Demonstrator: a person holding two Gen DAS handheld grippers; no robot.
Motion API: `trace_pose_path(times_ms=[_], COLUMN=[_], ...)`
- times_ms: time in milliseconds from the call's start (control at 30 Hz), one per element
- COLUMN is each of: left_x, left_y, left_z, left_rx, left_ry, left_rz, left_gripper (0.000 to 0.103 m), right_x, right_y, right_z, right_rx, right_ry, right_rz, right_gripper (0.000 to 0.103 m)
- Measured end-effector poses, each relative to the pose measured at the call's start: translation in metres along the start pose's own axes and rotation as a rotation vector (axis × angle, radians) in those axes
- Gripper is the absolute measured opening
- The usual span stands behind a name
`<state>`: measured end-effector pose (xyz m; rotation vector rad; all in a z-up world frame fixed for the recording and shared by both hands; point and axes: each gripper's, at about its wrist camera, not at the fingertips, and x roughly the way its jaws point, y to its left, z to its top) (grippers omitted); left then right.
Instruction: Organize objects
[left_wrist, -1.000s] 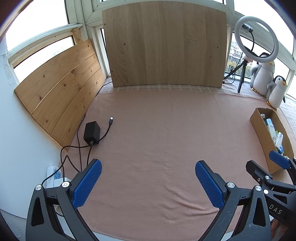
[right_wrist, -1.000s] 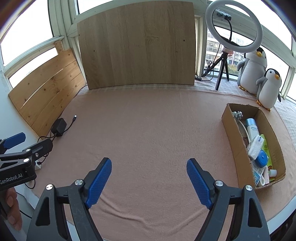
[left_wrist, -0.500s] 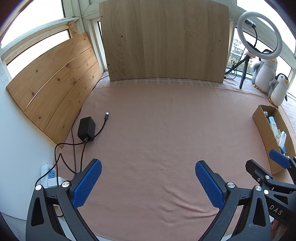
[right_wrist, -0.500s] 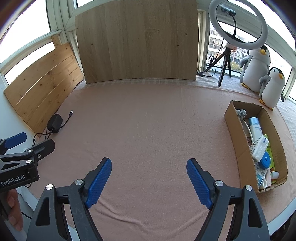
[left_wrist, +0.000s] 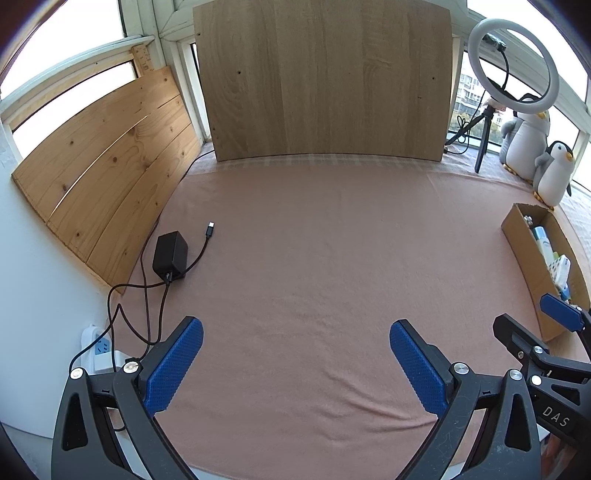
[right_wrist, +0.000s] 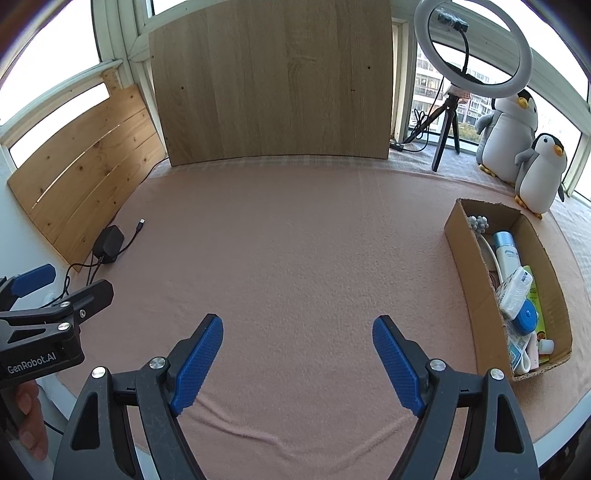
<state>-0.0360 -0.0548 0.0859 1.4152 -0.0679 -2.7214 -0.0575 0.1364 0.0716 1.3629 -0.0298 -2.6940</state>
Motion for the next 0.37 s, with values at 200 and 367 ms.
trace_pose_path(times_ms=[200, 367], left_x=[0.0008, 0.0016], left_y=[0.0004, -0.0016], left_z=[-0.0052, -0.0047], left_rx=[-0.014, -0.005], left_ry=[-0.015, -0.031], left_rz=[0.005, -0.008], left_gripper=[0.103, 0.103], right_x=[-0.0025, -0.0047], right_y=[-0.0006, -0.0014], right_z=[-0.0026, -0.0047], right_rx=[0.002, 0.007], right_ry=[-0.001, -0.003], right_rz=[-0.005, -0.009], right_gripper=[0.08, 0.08])
